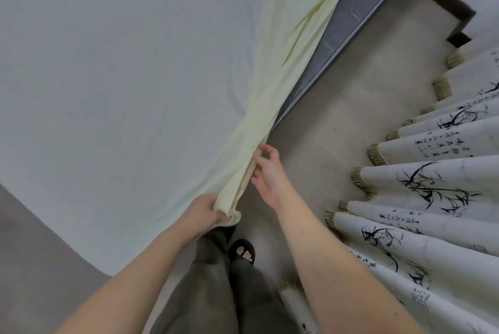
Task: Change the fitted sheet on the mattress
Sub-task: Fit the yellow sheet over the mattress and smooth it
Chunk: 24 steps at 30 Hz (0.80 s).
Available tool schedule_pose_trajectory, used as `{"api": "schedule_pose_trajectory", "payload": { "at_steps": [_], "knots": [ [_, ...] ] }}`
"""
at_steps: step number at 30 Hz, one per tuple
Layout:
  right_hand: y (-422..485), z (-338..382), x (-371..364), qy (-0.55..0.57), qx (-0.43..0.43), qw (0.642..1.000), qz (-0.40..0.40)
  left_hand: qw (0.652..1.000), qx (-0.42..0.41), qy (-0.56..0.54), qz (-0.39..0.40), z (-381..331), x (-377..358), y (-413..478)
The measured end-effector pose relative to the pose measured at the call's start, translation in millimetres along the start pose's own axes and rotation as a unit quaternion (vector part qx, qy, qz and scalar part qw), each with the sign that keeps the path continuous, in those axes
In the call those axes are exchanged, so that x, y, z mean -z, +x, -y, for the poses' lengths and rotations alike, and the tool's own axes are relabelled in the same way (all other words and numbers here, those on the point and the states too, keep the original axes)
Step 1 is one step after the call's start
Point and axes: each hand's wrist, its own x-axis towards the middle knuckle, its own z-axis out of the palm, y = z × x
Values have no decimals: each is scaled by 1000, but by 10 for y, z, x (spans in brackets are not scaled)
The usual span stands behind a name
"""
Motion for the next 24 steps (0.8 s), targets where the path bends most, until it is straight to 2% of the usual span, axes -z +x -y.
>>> {"api": "schedule_pose_trajectory", "payload": {
  "at_steps": [3,7,11,13,16,18,21,24],
  "knots": [
    [270,341,-96,112,-13,993,-33,998,4,53,38,34,61,7],
    [458,837,-20,163,-49,984,-51,986,4,141,91,-112,46,113],
    [622,1312,142,169,-31,978,-116,964,-11,231,130,-503,-9,303],
    [684,1553,201,156,-18,977,-143,971,-7,213,111,-722,-79,434],
    [808,1975,245,156,-15,979,-129,994,10,82,71,-1054,-187,616],
    [912,2240,260,106,-48,988,-101,991,-11,111,69,-1211,-213,743],
    [943,2473,314,-46,-166,984,-52,977,-37,201,62,-1414,-180,901],
    [837,2464,461,-166,-208,963,-52,986,-37,157,36,-1624,-144,1026]
  ]
}}
